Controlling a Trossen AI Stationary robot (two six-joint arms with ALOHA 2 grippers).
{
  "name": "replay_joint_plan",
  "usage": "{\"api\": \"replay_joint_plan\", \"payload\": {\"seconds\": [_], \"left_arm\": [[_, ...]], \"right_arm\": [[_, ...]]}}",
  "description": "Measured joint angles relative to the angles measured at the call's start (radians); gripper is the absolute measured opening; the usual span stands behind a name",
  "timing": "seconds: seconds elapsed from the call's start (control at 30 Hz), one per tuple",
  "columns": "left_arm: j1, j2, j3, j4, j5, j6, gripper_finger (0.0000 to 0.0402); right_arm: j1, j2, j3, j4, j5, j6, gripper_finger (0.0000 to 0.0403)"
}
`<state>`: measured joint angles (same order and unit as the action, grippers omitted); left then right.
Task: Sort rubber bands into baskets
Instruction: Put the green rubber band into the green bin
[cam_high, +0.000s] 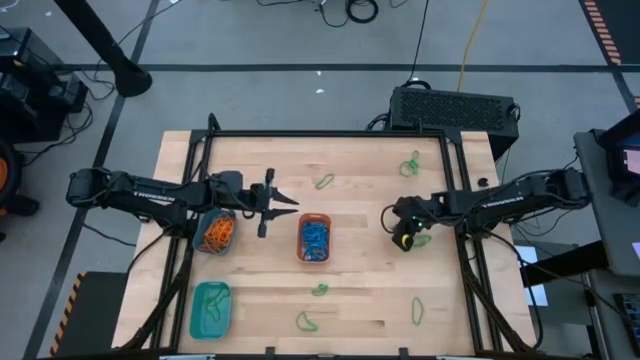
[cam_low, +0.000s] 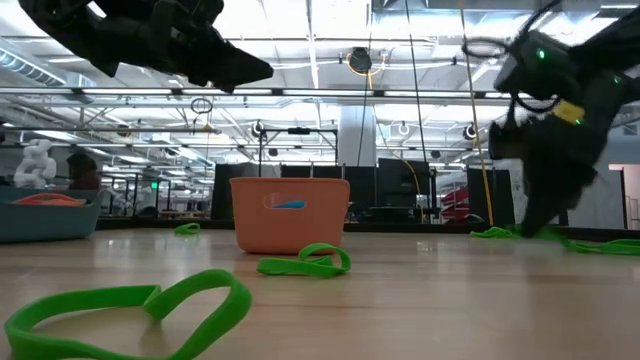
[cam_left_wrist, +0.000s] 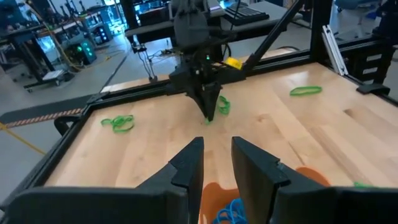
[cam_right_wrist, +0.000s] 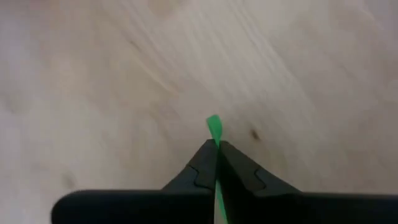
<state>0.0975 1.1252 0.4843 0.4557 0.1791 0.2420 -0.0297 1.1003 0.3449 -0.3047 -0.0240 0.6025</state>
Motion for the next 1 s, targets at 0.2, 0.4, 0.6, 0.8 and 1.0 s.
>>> {"api": "replay_joint_plan", "payload": {"seconds": [0.2, 0.4, 0.6, 0.8, 1.0], "left_arm": [[-0.002, 0.043, 0.002, 0.000, 0.082, -0.027, 0.0091], [-0.026, 0.192, 0.002, 0.161, 0.106, -0.027, 0.0091], [-0.060, 0.384, 0.002, 0.532, 0.083, -0.026, 0.0091], [-0.097, 0.530, 0.063, 0.659, 0.058, -0.025, 0.0091], [-0.131, 0.615, 0.167, 0.659, 0.052, -0.028, 0.0091]], "right_arm": [[0.024, 0.000, 0.124, 0.023, 0.012, -0.061, 0.0002], [0.068, -0.001, 0.235, 0.225, 0.018, -0.184, 0.0001], [0.101, 0.004, 0.253, 0.473, 0.022, -0.256, 0.0000], [0.127, 0.084, 0.253, 0.694, 0.024, -0.295, 0.0000], [0.144, 0.213, 0.253, 0.885, 0.031, -0.310, 0.0000]]}}
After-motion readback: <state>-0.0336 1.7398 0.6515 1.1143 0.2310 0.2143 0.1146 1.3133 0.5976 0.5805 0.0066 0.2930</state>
